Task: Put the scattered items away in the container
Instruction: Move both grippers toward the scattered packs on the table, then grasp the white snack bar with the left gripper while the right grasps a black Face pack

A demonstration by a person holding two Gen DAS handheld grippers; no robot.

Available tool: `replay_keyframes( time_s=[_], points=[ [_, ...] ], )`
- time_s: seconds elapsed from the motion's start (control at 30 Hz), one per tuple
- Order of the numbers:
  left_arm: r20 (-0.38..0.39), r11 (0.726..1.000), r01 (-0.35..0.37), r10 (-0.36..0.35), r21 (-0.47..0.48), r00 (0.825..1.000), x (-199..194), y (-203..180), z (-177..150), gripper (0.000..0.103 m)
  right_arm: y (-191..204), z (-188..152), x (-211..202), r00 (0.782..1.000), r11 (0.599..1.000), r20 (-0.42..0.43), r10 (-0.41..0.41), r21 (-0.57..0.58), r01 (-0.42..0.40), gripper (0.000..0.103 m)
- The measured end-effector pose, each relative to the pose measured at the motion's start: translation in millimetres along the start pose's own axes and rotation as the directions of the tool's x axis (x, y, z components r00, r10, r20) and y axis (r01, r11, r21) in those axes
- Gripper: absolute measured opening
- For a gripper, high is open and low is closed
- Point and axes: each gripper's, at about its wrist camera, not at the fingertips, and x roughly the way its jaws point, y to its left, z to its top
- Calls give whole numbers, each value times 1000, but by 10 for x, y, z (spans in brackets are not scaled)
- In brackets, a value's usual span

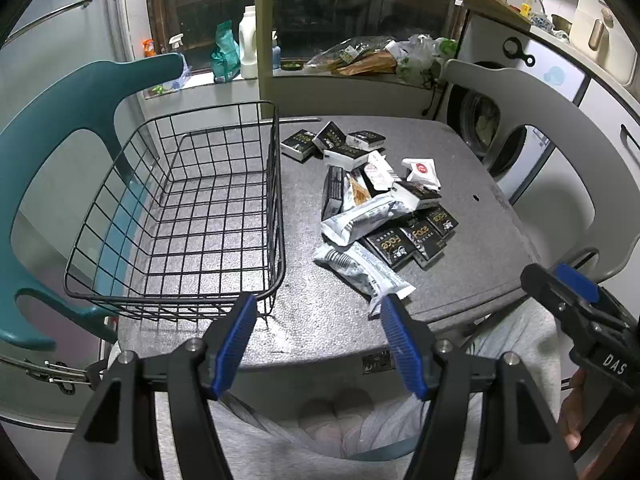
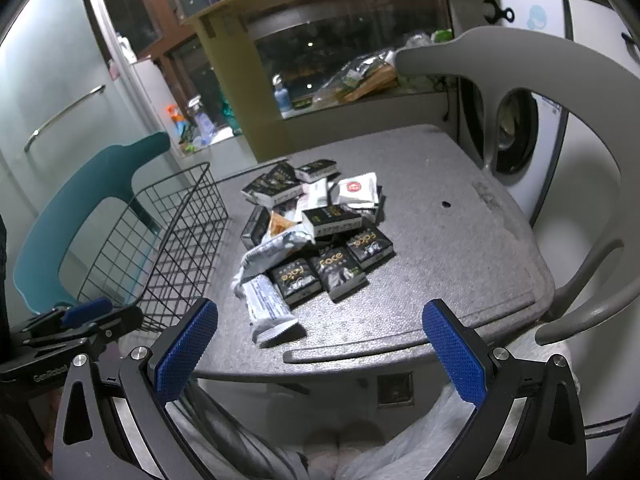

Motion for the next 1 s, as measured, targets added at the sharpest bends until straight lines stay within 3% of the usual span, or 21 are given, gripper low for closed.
replay_keyframes(
  time_s=[0.67, 0.83, 1.0],
  points=[
    [-16, 1000, -4, 3, -15, 1000, 46, -28, -16, 70, 15, -41, 75, 1000, 1000, -22, -5, -7, 5, 103],
    [-36, 1000, 15, -15, -4, 999, 130, -115, 0, 70, 76, 64, 148, 999, 994, -38, 22, -103, -26, 103],
    [-77, 999, 34, -33, 20, 996, 314, -347, 25, 70, 19, 179, 253, 999, 983, -49, -1, -183, -8, 103]
  ],
)
